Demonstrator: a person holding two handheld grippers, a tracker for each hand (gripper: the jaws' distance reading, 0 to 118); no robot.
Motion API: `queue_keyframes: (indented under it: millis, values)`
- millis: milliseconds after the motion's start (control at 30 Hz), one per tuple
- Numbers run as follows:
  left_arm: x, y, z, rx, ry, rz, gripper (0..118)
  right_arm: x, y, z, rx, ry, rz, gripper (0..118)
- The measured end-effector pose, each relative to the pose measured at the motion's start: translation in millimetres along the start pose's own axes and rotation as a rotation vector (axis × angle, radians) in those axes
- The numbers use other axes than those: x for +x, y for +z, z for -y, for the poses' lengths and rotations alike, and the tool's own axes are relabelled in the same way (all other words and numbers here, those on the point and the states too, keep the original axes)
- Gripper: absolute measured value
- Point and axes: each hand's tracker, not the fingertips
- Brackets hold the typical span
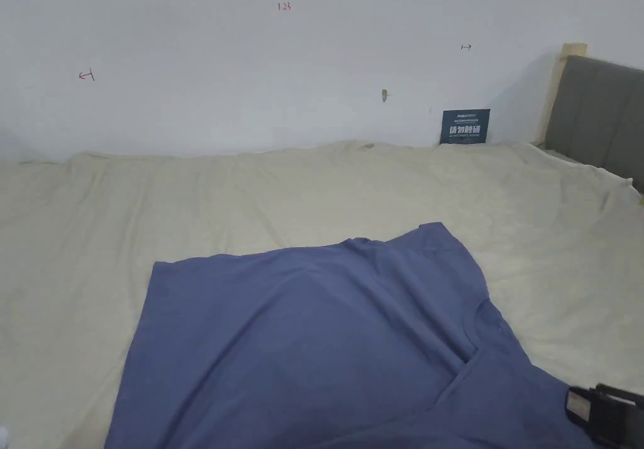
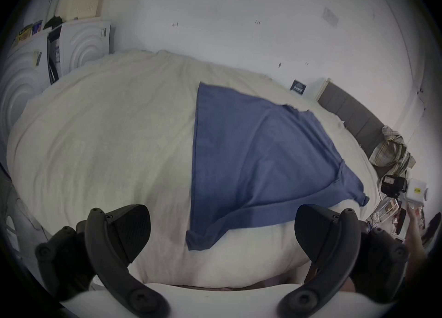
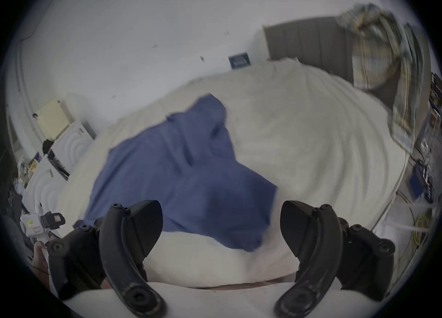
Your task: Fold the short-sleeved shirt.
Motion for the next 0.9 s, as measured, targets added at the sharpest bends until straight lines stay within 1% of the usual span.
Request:
queue_keyframes:
  millis: [67,100,133,200,233,267,300,367,400,533,667,767,800,833,867,900]
  values:
    - [4.7,14.6,-9.5,0.038,-0.005,0.018,118,-23.4,15.3,-6.2,0.063,0.02,-0.087,101]
    - [12.9,27.5,-12.0,0.07,-0.005,0.051,113,-33.1,22.1,-7.5,0.104,0.024,-0.127,96]
    - [17.3,37.2,-13.2,0.103,-0.009,0.073,100,-42.3,27.3,-8.3,0.137,0.029,-0.167,83]
    - [25.2,53.0,-13.8,0.191,-0.045,0.059,40,-56.2,30.6,-6.7,0.208,0.046,-0.162,3]
    - [30.8,57.0,-12.3,0.205,-0.069,0.034,7,-61.7,30.3,-6.3,0.22,0.062,-0.156,0]
    - [35.4,60.9,-11.4,0.203,-0.101,0.009,0,-67.6,27.8,-4.7,0.204,0.075,-0.147,0]
    - [38.6,63.5,-9.2,0.204,-0.129,-0.02,0,-70.4,26.6,-4.9,0.227,0.092,-0.123,0]
    - [42.9,69.3,-3.8,0.246,-0.177,-0.019,0,-76.4,23.1,-3.6,0.218,0.077,-0.168,0]
    - [44.4,70.4,-1.5,0.245,-0.192,-0.025,0,-77.4,21.1,-4.4,0.211,0.065,-0.175,0]
    - [33.2,54.1,4.2,0.146,-0.26,-0.075,0,-77.6,13.8,-6.6,0.163,0.032,-0.197,0]
    - [9.9,24.1,21.6,0.07,-0.243,-0.108,0,-78.4,10.4,-4.3,0.137,0.038,-0.202,0]
    - [-4.4,8.9,34.1,0.023,-0.192,-0.082,0,-76.7,7.6,-1.2,0.101,0.049,-0.199,0]
    - [-7.4,5.3,37.3,0.017,-0.183,-0.075,6,-76.0,6.4,-0.5,0.094,0.05,-0.196,0]
    - [-10.1,1.1,40.6,0.007,-0.179,-0.075,29,-75.1,4.7,0.1,0.085,0.052,-0.192,0]
    - [-11.5,-4.1,43.3,-0.007,-0.173,-0.078,72,-74.9,5.3,1.9,0.076,0.054,-0.188,0]
    - [-8.7,-9.2,45.0,-0.037,-0.172,-0.085,100,-74.2,4.2,2.5,0.068,0.055,-0.185,0]
